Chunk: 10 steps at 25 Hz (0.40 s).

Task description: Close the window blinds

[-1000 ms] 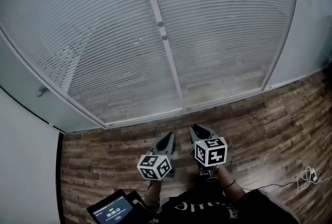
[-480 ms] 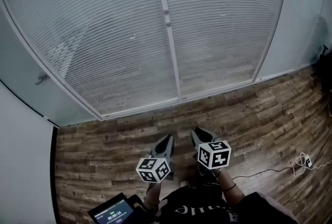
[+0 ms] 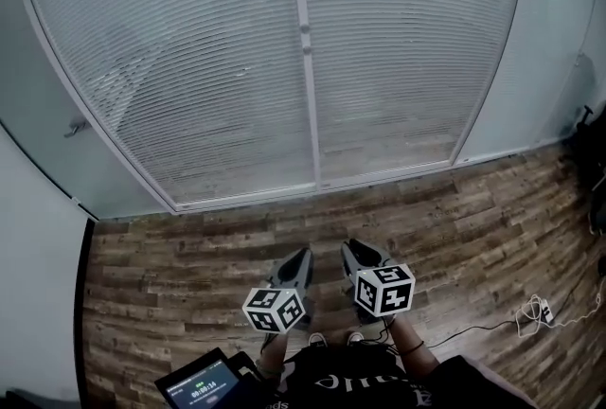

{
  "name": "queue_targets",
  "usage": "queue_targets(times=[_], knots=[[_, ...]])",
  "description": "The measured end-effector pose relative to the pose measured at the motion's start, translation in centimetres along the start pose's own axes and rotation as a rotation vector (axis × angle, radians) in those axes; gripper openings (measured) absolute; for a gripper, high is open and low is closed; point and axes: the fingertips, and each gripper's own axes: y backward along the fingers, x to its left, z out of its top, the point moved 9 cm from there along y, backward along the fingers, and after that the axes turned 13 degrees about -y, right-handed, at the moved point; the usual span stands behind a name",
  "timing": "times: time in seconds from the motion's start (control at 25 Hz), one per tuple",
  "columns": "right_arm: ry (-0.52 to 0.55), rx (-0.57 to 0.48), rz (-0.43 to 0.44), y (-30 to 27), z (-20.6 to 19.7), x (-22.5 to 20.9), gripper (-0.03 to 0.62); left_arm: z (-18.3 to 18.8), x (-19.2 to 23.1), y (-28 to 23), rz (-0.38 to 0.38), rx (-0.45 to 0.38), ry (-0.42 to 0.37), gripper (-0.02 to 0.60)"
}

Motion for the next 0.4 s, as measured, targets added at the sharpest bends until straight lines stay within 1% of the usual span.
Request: queue_targets(times=[0.2, 0.4], knots=[[0.006, 0.011, 0.020, 2.2, 0.1, -1.4, 0.072, -0.4, -3.0, -0.5, 0.013, -0.004, 0.014, 0.005], [-0.001, -0.008, 0.024, 3.5, 1.9, -4.0, 0.072, 0.0, -6.2, -2.8, -0.018, 0.005, -0.011, 0.005]])
